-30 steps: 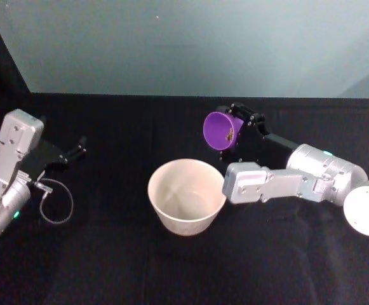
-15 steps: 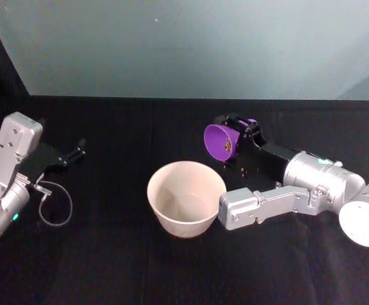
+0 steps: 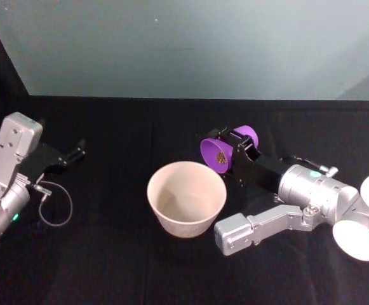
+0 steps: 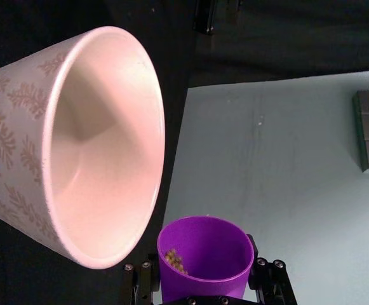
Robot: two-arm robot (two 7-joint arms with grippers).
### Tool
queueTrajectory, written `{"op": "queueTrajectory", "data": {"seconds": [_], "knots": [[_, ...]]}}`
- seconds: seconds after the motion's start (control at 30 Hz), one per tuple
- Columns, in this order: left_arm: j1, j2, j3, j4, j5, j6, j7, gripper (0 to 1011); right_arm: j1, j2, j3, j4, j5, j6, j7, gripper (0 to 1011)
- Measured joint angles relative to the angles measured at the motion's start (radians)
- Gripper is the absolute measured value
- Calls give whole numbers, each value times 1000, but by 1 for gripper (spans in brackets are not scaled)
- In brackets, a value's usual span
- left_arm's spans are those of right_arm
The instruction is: Pick up the cup and pour the mung beans from the cup into the bowl.
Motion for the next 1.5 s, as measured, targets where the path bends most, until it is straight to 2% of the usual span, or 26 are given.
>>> {"op": "queueTrajectory", "data": {"seconds": [0.33,0.5,0.77,1.5], "knots": [[0,0,0,0,0,0,0,1000,10,17,-30,-4,-75,14,-43,750],[0,0,0,0,0,0,0,1000,14,26,-47,-9,-125,26,-83,751],[0,0,0,0,0,0,0,1000,24,36,-67,-17,-166,36,-97,750],[0,0,0,0,0,0,0,1000,51,55,-108,-40,-224,56,-85,750]]}}
